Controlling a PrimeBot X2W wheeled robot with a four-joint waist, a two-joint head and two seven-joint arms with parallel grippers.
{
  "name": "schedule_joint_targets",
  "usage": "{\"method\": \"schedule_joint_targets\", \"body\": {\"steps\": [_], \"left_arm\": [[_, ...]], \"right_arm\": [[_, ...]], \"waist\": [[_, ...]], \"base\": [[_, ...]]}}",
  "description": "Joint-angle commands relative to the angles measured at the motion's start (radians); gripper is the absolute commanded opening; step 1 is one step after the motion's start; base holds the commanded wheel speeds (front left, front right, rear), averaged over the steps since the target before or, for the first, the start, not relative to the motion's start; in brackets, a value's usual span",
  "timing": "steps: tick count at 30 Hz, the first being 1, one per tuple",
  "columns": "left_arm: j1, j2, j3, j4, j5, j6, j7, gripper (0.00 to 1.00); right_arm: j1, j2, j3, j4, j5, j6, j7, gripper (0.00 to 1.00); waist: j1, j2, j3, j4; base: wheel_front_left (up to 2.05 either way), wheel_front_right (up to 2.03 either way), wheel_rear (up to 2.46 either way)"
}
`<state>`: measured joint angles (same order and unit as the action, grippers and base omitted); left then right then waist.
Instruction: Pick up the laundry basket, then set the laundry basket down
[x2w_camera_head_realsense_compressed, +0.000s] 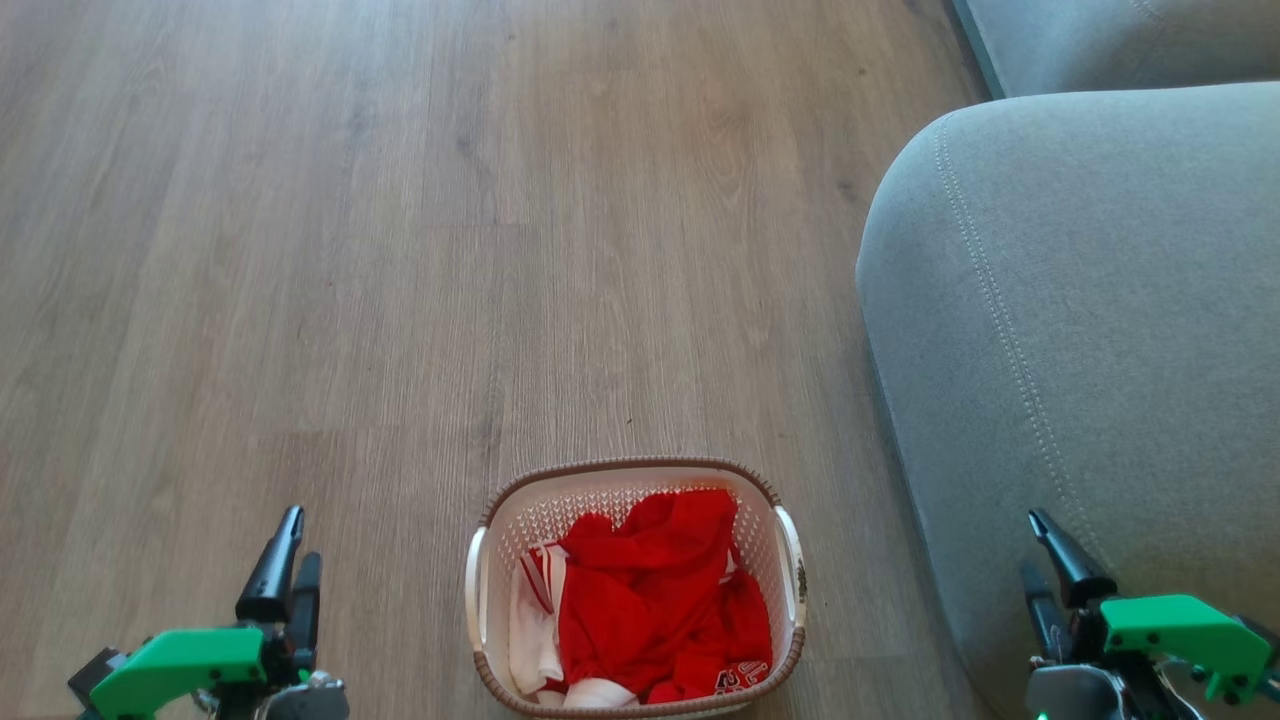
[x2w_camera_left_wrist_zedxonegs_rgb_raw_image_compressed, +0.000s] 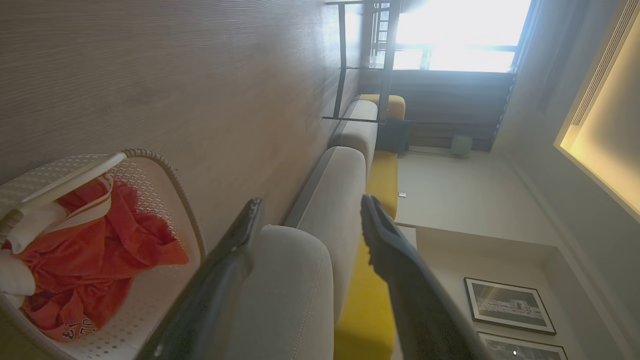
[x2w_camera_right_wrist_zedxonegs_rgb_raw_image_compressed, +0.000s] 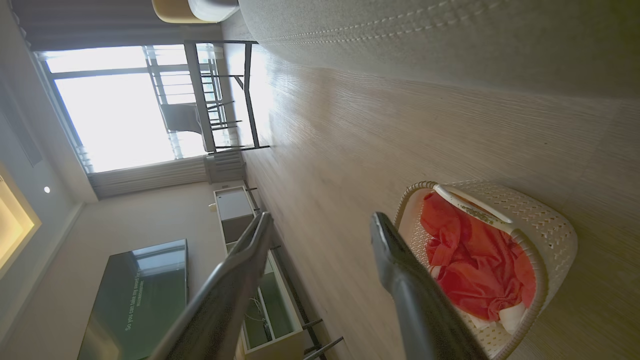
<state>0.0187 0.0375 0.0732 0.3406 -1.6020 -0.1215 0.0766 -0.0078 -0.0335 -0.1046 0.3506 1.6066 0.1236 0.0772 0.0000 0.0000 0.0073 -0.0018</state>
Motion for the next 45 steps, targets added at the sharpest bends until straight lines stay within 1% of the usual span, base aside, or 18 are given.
{"method": "schedule_joint_targets", "body": {"steps": [1, 8, 17, 22, 28, 29, 37, 41, 45], "left_arm": [[-0.048, 0.007, 0.005, -0.036, 0.017, -0.002, -0.009, 1.0], [-0.057, 0.007, 0.024, -0.038, 0.059, -0.002, -0.029, 1.0], [-0.076, 0.008, 0.046, -0.075, 0.173, -0.003, -0.056, 1.0], [-0.085, 0.008, 0.044, -0.114, 0.266, 0.007, -0.07, 1.0], [-0.093, 0.008, 0.02, -0.179, 0.38, 0.049, -0.088, 1.0], [-0.093, 0.008, 0.02, -0.179, 0.38, 0.049, -0.088, 1.0], [-0.111, 0.009, -0.017, -0.262, 0.543, 0.099, -0.111, 1.0], [-0.12, 0.017, -0.054, -0.292, 0.67, 0.115, -0.123, 1.0], [-0.127, 0.039, -0.116, -0.302, 0.761, 0.167, -0.135, 1.0]], "right_arm": [[-0.049, -0.005, 0.002, -0.039, -0.014, 0.001, -0.01, 1.0], [-0.062, -0.006, 0.0, -0.051, -0.077, 0.001, -0.031, 1.0], [-0.083, -0.007, -0.007, -0.077, -0.178, 0.002, -0.057, 1.0], [-0.096, -0.007, -0.005, -0.098, -0.252, 0.002, -0.072, 1.0], [-0.112, -0.008, -0.006, -0.141, -0.36, 0.002, -0.089, 1.0], [-0.112, -0.008, -0.006, -0.141, -0.36, 0.002, -0.089, 1.0], [-0.133, -0.009, 0.023, -0.196, -0.532, 0.003, -0.113, 1.0], [-0.142, -0.009, 0.034, -0.221, -0.606, 0.003, -0.124, 1.0], [-0.152, -0.009, 0.054, -0.244, -0.69, 0.003, -0.136, 1.0]], "waist": [[0.0, 0.0, 0.001, 0.0], [0.0, 0.0, 0.002, 0.003], [0.0, 0.0, 0.005, 0.015], [0.0, 0.0, 0.008, 0.024], [0.0, 0.0, 0.011, 0.033], [0.0, 0.0, 0.011, 0.033], [0.0, 0.0, 0.018, 0.043], [0.0, 0.0, 0.019, 0.049], [0.0, 0.0, 0.018, 0.054]], "base": [[0.0, 0.0, 0.0], [0.0, 0.0, 0.0], [0.0, 0.0, 0.0], [0.0, 0.0, 0.0], [0.0, 0.0, 0.0], [0.0, 0.0, 0.0], [0.0, 0.0, 0.0], [0.0, 0.0, 0.0], [0.0, 0.0, 0.0]]}}
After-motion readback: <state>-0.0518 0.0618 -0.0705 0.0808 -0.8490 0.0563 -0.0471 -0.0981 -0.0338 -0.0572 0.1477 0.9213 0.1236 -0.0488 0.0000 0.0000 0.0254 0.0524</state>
